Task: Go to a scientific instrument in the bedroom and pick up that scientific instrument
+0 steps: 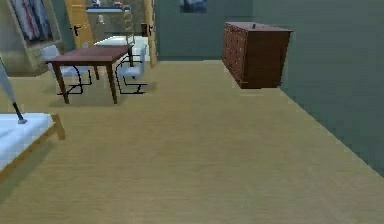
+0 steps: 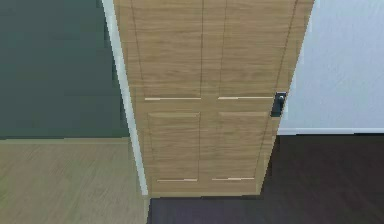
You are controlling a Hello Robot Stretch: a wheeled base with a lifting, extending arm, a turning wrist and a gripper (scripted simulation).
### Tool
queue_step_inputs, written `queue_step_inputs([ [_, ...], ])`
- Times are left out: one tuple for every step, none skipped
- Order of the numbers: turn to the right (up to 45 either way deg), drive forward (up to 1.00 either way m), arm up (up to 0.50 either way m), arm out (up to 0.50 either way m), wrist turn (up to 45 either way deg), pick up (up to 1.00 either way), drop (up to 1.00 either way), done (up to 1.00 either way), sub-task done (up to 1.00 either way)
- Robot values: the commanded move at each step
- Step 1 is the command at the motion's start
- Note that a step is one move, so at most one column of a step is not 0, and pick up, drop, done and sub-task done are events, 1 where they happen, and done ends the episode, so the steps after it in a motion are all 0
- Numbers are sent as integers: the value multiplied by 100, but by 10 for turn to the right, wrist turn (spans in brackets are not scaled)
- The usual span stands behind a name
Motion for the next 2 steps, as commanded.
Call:
queue_step_inputs([
  [-60,0,0,0,0,0,0,0,0],
  [0,50,0,0,0,0,0,0,0],
])
